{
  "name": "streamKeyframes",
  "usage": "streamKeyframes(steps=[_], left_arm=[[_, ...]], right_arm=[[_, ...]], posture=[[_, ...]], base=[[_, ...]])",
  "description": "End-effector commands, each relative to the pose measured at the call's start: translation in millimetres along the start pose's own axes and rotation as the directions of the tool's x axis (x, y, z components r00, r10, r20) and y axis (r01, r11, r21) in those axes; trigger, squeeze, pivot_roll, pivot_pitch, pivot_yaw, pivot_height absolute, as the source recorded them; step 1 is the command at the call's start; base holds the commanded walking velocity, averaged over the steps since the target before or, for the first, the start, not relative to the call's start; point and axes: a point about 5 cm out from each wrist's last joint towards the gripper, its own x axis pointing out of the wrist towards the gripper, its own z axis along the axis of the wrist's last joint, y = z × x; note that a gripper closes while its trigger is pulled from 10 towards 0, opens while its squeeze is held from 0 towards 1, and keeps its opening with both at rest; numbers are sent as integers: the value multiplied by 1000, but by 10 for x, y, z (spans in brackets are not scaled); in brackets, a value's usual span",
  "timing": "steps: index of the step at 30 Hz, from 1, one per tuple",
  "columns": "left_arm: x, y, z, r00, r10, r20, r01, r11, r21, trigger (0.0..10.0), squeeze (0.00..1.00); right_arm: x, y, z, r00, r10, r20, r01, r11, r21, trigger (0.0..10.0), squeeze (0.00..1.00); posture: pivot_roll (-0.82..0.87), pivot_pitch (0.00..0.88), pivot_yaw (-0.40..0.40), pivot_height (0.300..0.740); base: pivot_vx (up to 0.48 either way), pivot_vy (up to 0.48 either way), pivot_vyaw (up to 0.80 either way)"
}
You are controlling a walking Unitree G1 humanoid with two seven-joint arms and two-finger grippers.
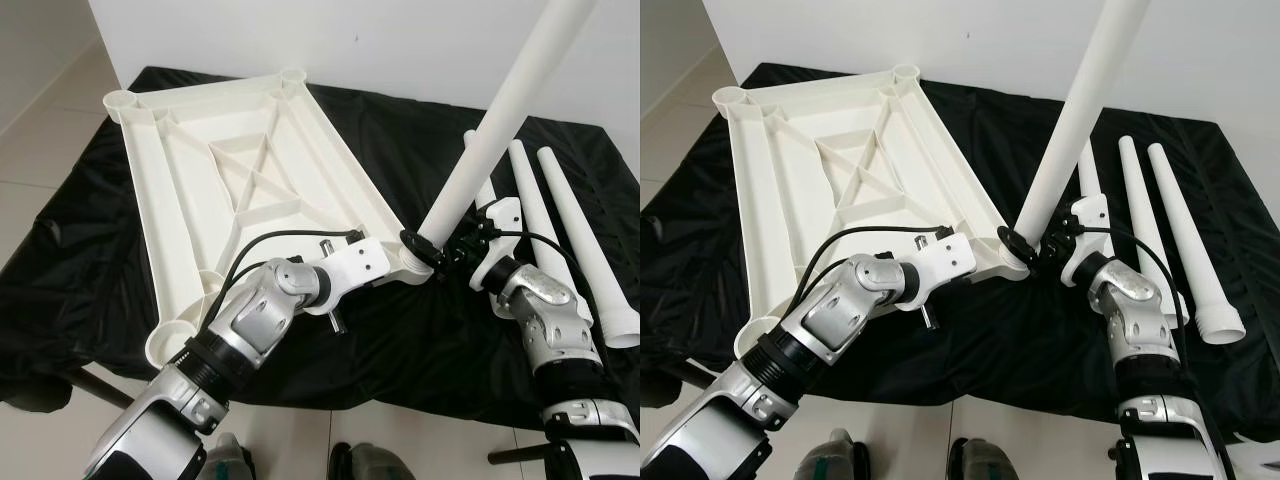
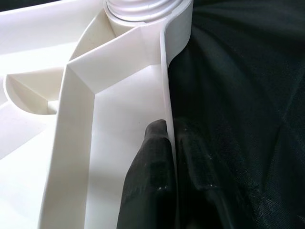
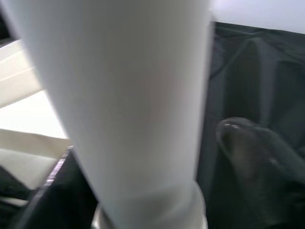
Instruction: Building children table
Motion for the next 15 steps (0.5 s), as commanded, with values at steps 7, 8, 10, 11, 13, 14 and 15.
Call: streamKeyframes(steps=[7, 8, 10, 11, 13, 14, 15], left_arm=[[26, -44, -61, 999, 6, -32, -6, 1000, 19, 10000, 0], [26, -45, -61, 999, 7, -32, -6, 1000, 19, 10000, 0], [26, -45, -62, 999, 7, -32, -6, 1000, 18, 10000, 0], [26, -47, -61, 999, 7, -32, -6, 1000, 18, 10000, 0], [26, -49, -61, 999, 7, -32, -6, 1000, 18, 10000, 0], [25, -52, -61, 999, 7, -32, -6, 1000, 17, 10000, 0], [25, -52, -61, 999, 7, -32, -6, 1000, 17, 10000, 0]], right_arm=[[-21, -52, -57, 999, 28, -15, -28, 1000, 4, 0, 0], [-26, -48, -67, 999, 28, -17, -28, 1000, 5, 0, 0], [-28, -46, -74, 999, 29, -18, -28, 1000, 6, 0, 0], [-31, -43, -85, 999, 30, -19, -30, 1000, 8, 0, 0], [-34, -36, -95, 1000, 23, -19, -23, 1000, 9, 3843, 0], [-37, -19, -106, 1000, 11, -12, -11, 1000, 11, 10000, 0], [-37, -19, -106, 1000, 11, -12, -11, 1000, 11, 10000, 0]], posture=[[-32, 8, -47, 740], [-32, 8, -49, 740], [-32, 8, -49, 740], [-32, 9, -49, 740], [-34, 11, -49, 740], [-35, 14, -50, 740], [-35, 14, -50, 740]], base=[[0, 0, 0], [0, 0, 0], [0, 0, 0], [0, 0, 0], [0, 0, 0], [0, 0, 0], [0, 0, 0]])
